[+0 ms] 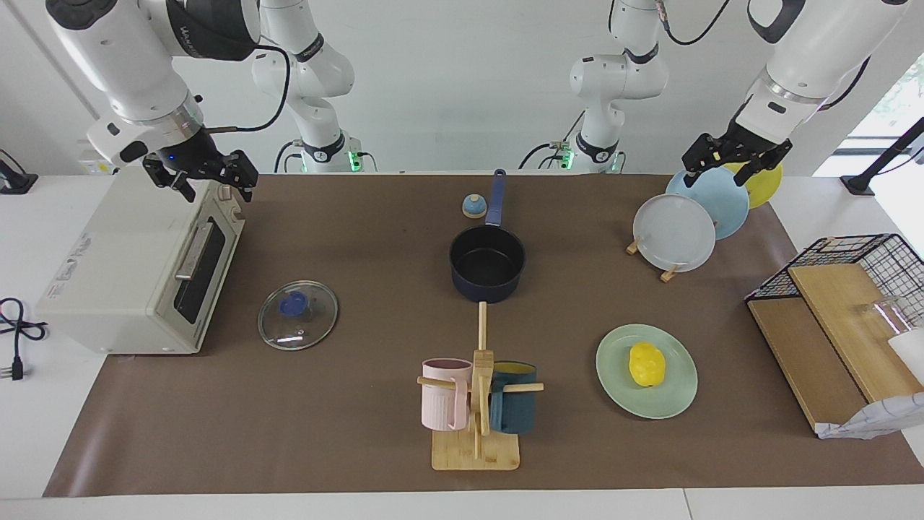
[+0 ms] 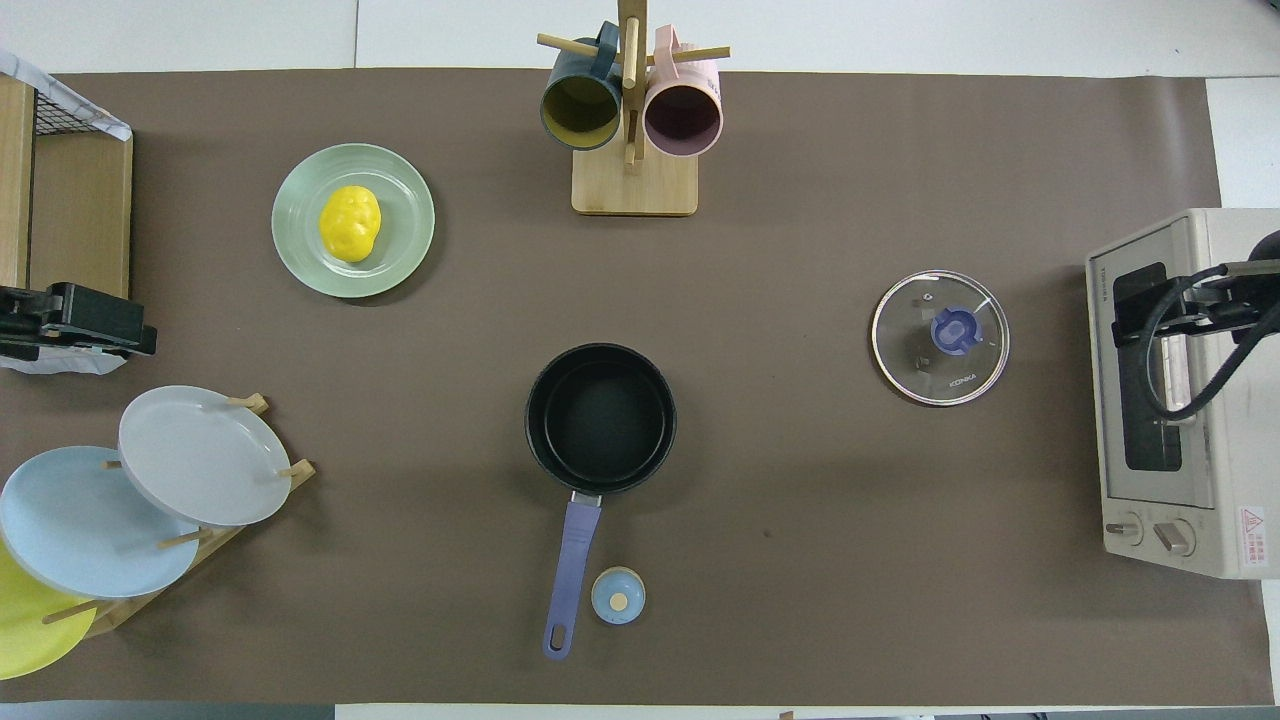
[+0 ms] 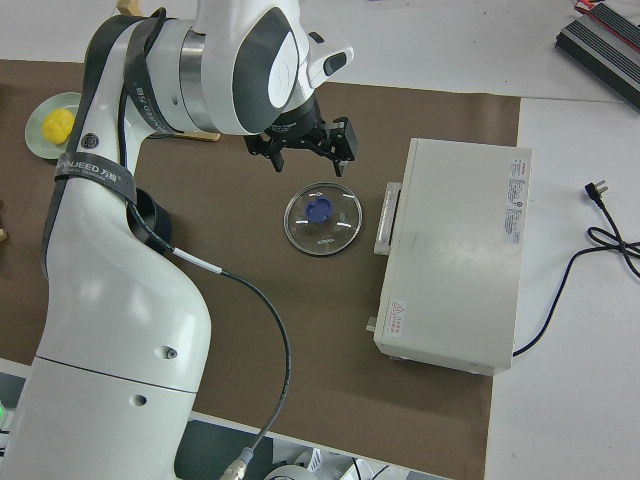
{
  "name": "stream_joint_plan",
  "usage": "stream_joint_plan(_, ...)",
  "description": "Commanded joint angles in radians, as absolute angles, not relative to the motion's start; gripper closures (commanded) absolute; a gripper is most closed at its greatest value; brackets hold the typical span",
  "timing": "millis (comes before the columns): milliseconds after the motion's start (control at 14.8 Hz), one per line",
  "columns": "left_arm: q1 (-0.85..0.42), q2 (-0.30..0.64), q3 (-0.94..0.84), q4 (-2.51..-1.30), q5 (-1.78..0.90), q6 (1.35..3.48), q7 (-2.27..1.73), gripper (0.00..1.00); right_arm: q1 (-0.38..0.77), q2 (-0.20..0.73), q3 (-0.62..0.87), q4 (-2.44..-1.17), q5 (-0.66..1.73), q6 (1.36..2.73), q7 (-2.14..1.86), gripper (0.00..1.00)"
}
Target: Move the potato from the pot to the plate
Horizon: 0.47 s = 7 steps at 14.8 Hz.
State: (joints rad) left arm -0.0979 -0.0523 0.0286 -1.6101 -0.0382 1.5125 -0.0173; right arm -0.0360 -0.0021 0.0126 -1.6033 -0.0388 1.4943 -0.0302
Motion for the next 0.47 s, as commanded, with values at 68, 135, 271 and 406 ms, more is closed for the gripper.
stream_joint_plan(68,-0.097,-0.022,0.029,-1.524,-0.015,1.501,0.014,0.0,-0.046,-0.023,0.02,-1.626,-0.018,1.514,-0.028,0.0)
stream_joint_plan(135,-0.097,-0.003,0.031,-1.484,-0.011,1.447,0.014,0.0,-0.046,-0.023,0.02,-1.626,-0.018,1.514,-0.028,0.0)
stream_joint_plan(271,-0.1,-0.005,0.028,-1.477,0.02,1.375,0.014,0.0,-0.046,-0.023,0.02,-1.626,-0.017,1.516,-0.028,0.0)
stream_joint_plan(406,-0.098,-0.027,0.025,-1.534,0.028,1.377,0.014,0.0,-0.045,-0.028,0.02,-1.626,-0.017,1.513,-0.028,0.0)
